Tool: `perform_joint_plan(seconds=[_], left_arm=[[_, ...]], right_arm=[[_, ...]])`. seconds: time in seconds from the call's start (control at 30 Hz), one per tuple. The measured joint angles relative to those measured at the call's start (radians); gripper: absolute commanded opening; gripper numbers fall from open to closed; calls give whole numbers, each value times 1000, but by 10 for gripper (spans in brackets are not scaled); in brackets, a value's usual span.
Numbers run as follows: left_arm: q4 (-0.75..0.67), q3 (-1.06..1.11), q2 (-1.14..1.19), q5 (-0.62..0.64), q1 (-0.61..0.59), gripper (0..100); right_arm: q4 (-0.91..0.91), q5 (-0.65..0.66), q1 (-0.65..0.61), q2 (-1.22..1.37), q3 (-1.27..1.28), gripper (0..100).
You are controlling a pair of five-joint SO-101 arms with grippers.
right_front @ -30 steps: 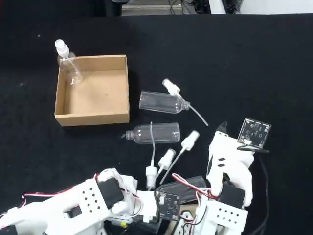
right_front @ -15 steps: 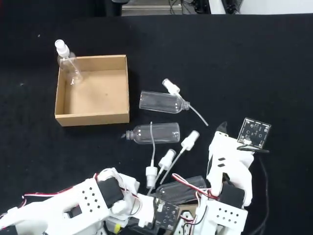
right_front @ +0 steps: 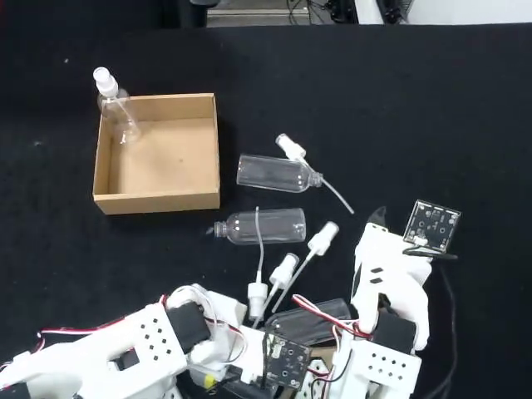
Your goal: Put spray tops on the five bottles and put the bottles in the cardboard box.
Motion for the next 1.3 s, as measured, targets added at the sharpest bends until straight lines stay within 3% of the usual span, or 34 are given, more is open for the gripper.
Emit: perform_joint_plan(seconds=[0.2,0.4,0.57,0.67,0.9,1.1,1.3], left_arm=[[-12,6,0,66,71,339],[-133,100,0,83,95,328],[-143,129,0,84,97,131],[-92,124,0,84,106,46],[118,-6,0,84,101,45],[230,-100,0,84,-46,43],[230,-115,0,34,-377,42]], right_arm=[[0,0,0,0,0,138],[0,0,0,0,0,138],[0,0,0,0,0,138],[0,0,0,0,0,138],[0,0,0,0,0,138],[0,0,0,0,0,138],[0,0,0,0,0,138]])
